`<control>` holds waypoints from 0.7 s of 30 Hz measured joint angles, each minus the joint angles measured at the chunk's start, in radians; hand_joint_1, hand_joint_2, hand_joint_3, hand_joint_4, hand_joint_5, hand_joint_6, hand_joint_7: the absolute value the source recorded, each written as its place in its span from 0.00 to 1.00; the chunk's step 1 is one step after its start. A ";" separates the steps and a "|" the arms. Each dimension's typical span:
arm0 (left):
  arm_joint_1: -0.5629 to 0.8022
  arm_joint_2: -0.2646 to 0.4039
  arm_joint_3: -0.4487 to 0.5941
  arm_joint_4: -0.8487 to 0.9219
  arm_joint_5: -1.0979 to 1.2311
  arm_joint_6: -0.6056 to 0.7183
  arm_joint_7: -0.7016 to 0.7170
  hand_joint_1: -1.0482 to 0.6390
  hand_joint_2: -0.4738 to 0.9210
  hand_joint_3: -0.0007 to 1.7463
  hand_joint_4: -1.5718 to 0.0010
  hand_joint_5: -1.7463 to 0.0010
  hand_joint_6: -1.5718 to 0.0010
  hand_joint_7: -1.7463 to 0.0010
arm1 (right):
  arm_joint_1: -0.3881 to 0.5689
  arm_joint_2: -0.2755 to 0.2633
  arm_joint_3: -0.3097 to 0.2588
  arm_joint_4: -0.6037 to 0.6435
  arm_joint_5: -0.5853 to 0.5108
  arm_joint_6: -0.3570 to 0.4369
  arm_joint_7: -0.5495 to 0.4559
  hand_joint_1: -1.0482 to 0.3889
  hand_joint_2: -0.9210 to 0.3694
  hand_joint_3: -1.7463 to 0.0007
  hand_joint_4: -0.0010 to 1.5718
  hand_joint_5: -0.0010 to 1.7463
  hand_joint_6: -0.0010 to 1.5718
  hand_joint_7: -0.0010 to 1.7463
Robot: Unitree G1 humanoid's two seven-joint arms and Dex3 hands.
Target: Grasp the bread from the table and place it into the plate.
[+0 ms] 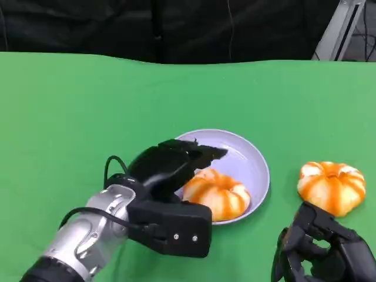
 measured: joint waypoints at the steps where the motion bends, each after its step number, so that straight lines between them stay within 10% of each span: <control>1: 0.000 0.004 -0.001 -0.006 0.001 0.000 0.000 0.00 1.00 0.51 1.00 1.00 1.00 1.00 | 0.000 0.000 0.000 0.000 0.000 0.000 0.000 0.65 0.29 0.27 0.54 1.00 0.45 0.96; 10: 0.048 0.023 0.030 -0.125 -0.024 0.001 -0.011 0.03 1.00 0.48 1.00 1.00 0.98 0.99 | -0.002 0.000 -0.001 0.001 0.000 0.000 0.002 0.65 0.29 0.28 0.54 1.00 0.44 0.96; 15: 0.119 0.024 0.110 -0.277 -0.144 0.054 -0.089 0.19 1.00 0.26 0.97 0.99 0.86 0.97 | -0.003 -0.002 -0.004 0.002 0.000 0.000 0.004 0.65 0.28 0.28 0.54 1.00 0.43 0.96; 21: 0.262 -0.077 0.275 -0.513 -0.485 0.269 -0.179 0.58 1.00 0.22 0.52 0.91 0.52 0.95 | -0.003 -0.002 -0.003 0.002 -0.002 0.005 0.002 0.65 0.28 0.29 0.54 1.00 0.44 0.97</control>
